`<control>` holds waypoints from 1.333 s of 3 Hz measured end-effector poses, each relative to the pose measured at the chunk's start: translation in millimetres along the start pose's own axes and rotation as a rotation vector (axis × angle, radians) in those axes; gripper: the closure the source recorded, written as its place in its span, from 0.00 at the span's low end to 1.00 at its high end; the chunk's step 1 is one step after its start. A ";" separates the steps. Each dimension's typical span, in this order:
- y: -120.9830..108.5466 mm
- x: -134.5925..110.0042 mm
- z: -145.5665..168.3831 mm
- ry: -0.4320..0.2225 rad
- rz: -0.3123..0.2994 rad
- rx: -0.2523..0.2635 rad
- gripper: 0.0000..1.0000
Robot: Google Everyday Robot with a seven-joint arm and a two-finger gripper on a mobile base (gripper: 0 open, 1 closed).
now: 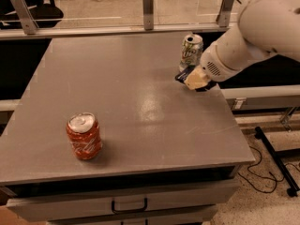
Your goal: Move rxbar blueberry near 7up can
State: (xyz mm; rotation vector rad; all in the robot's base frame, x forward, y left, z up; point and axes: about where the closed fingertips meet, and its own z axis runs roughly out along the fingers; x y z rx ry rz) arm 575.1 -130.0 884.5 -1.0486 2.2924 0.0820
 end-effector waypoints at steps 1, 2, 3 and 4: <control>-10.9 13.4 -13.0 0.019 0.022 0.033 1.00; -23.0 17.2 -15.0 0.023 0.033 0.054 0.82; -38.3 9.7 -8.4 0.012 0.023 0.065 0.58; -53.8 6.6 -4.5 0.004 0.026 0.084 0.35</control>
Offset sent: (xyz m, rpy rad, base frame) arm 0.0077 -0.0482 0.0090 -0.0335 -0.0192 -0.0910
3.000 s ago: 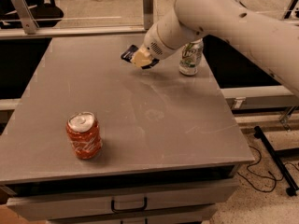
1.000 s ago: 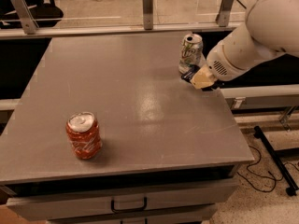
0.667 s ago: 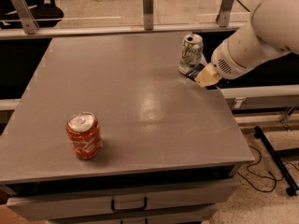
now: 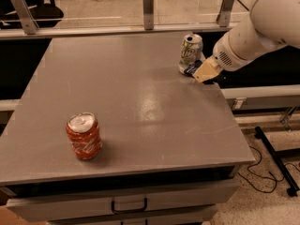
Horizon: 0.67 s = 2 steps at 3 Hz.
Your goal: Move rxbar blueberry near 7up can
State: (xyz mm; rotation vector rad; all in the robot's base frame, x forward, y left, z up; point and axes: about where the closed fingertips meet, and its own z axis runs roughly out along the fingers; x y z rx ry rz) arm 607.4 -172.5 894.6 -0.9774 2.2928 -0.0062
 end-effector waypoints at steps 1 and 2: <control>-9.4 0.6 2.3 -0.006 0.008 0.016 0.12; -13.6 1.2 3.8 -0.013 0.015 0.024 0.00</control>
Offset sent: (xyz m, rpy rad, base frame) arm 0.0158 -0.0166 -0.0025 0.0100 -0.0328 -0.0371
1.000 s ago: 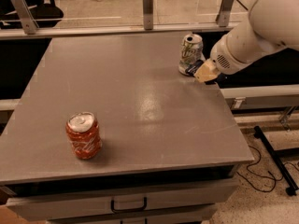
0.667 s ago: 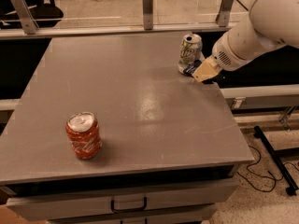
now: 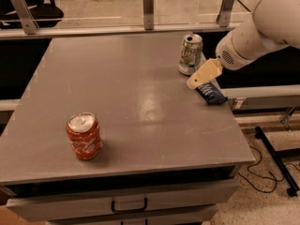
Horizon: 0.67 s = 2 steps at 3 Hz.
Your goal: Move rxbar blueberry near 7up can
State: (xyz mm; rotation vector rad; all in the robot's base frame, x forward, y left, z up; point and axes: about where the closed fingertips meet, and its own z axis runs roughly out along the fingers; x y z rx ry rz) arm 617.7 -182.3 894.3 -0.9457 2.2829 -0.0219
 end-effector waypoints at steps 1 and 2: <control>9.2 -26.4 -6.1 -0.055 -0.003 0.005 0.00; 9.7 -27.7 -6.4 -0.058 -0.002 0.005 0.00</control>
Offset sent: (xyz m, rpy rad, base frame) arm 0.0032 0.0206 0.0162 0.0385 -0.0443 0.0162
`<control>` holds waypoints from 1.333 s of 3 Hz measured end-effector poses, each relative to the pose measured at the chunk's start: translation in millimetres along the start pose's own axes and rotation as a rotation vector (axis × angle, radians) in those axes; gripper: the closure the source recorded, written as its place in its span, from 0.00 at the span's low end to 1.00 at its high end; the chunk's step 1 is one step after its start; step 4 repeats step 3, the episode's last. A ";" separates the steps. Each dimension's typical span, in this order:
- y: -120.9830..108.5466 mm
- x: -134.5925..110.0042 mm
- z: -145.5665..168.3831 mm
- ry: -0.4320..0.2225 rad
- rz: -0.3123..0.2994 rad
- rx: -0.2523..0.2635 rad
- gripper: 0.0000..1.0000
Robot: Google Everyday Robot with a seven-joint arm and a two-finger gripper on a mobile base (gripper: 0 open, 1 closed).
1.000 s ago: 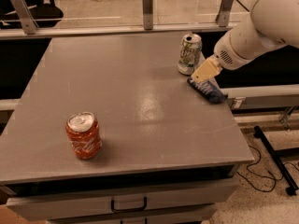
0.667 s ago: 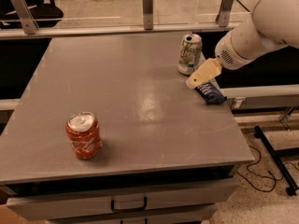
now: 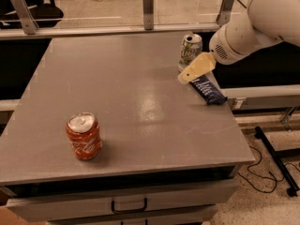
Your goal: Move rxbar blueberry near 7up can
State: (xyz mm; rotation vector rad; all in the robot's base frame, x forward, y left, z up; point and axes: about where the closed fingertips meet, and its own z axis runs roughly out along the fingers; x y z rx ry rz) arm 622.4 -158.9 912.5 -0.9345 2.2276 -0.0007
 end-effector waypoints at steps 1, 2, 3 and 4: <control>-33.5 7.1 -18.2 -0.041 0.007 0.031 0.00; -118.3 30.4 -88.0 -0.133 0.028 0.163 0.00; -133.4 17.7 -112.3 -0.172 0.009 0.202 0.00; -133.4 17.7 -112.3 -0.172 0.009 0.202 0.00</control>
Offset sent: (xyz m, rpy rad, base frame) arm -0.0049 -0.2658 0.1583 0.0210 -0.3819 -0.1998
